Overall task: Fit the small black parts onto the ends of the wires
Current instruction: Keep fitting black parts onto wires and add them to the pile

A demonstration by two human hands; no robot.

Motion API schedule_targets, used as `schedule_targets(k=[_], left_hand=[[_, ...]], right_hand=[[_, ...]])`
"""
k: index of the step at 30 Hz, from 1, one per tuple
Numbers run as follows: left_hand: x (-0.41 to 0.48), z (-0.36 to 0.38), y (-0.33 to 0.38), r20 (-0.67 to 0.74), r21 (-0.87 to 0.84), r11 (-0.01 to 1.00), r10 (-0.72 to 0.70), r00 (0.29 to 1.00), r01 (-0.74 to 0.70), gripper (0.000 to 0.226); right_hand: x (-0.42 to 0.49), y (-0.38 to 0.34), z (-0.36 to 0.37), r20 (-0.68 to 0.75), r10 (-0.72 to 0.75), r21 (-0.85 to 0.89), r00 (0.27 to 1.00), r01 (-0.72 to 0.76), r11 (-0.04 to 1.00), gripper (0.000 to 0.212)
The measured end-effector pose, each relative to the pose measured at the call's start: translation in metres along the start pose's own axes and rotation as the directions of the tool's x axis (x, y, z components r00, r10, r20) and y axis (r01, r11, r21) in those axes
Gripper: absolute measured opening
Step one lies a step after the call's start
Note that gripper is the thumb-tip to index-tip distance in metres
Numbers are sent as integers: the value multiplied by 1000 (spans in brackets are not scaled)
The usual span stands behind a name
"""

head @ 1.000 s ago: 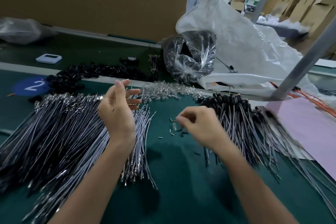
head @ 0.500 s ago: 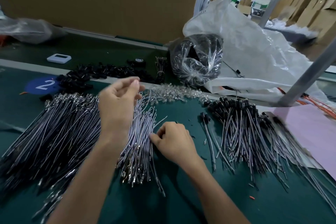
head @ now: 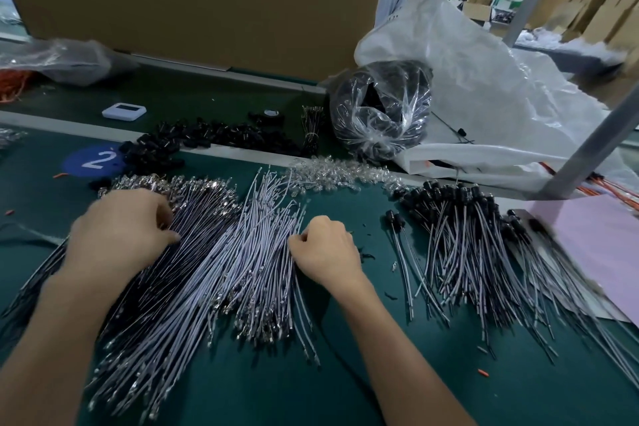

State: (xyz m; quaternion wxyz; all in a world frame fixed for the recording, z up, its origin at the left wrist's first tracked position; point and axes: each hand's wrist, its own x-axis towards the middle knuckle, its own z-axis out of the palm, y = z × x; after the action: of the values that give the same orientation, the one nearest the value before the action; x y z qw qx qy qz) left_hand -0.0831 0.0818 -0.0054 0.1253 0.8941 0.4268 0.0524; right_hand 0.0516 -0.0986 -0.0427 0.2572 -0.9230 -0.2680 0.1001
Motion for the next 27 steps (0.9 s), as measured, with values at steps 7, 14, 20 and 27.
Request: schedule_targets(k=[7, 14, 20, 27], left_hand=[[4, 16, -1, -103, -142, 990, -4, 995, -11, 16], [9, 16, 3, -143, -146, 989, -4, 990, -17, 19], [-10, 15, 19, -420, -109, 986, 71, 905, -128, 15], [-50, 7, 72, -431, -274, 565, 651, 625, -778, 19]], right_hand=[[-6, 16, -40, -80, 88, 737, 993, 0, 676, 10], [-21, 46, -70, -144, 105, 886, 984, 81, 456, 9], [-22, 47, -64, -250, 153, 858, 956, 146, 492, 8], [-23, 44, -61, -45, 22, 933, 999, 34, 358, 14]])
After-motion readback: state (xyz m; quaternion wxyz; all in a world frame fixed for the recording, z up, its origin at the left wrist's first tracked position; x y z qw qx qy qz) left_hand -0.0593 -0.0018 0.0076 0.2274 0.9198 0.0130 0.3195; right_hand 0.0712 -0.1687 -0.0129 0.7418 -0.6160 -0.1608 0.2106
